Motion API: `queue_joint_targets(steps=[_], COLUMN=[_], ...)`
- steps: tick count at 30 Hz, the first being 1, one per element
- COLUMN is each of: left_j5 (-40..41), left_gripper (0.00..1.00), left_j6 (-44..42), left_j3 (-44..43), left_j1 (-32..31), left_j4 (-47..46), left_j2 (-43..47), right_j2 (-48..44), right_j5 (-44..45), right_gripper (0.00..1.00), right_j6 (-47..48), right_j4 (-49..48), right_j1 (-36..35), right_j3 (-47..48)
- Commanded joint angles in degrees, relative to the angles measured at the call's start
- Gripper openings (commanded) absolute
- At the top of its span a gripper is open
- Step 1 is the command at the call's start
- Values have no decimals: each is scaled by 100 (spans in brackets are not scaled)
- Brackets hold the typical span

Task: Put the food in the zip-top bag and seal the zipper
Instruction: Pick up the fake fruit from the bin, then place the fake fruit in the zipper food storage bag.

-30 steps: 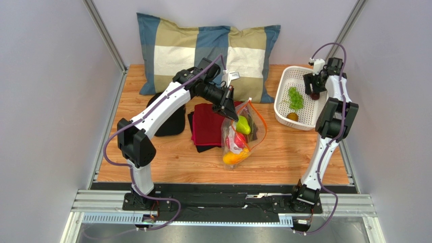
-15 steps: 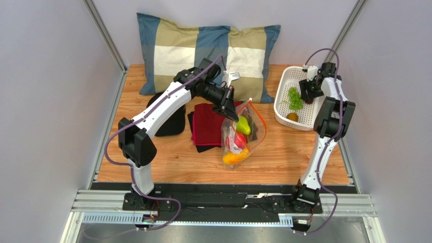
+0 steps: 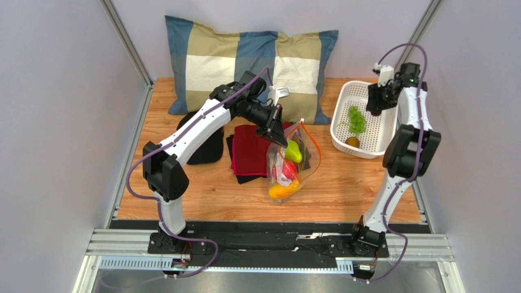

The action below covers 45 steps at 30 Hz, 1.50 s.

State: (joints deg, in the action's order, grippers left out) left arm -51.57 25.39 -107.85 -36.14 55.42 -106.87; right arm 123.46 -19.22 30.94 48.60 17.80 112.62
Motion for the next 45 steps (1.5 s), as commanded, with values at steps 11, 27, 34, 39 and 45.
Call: queue_joint_targets(steps=[11, 27, 34, 39, 45], left_j5=[-108, -108, -125, -125, -134], left_gripper=[0, 0, 0, 0, 0], left_j6=[1, -34, -34, -16, 10], left_j3=[-78, -25, -43, -52, -43], left_j1=[54, 55, 81, 90, 116], left_j4=[-172, -189, -198, -207, -251], left_j2=[87, 184, 193, 193, 184], right_j2=[-4670, -5420, -5148, -4193, -2812], right_j5=[-3009, -2332, -2112, -1851, -356], right_gripper=[26, 86, 100, 97, 91], right_j6=[-1564, -1951, -1978, -1802, -1468], right_j4=[703, 756, 739, 273, -315], right_j1=[-2103, -3890, -3067, -1852, -1025], right_j3=[-1775, -3335, -2842, -2605, -2114])
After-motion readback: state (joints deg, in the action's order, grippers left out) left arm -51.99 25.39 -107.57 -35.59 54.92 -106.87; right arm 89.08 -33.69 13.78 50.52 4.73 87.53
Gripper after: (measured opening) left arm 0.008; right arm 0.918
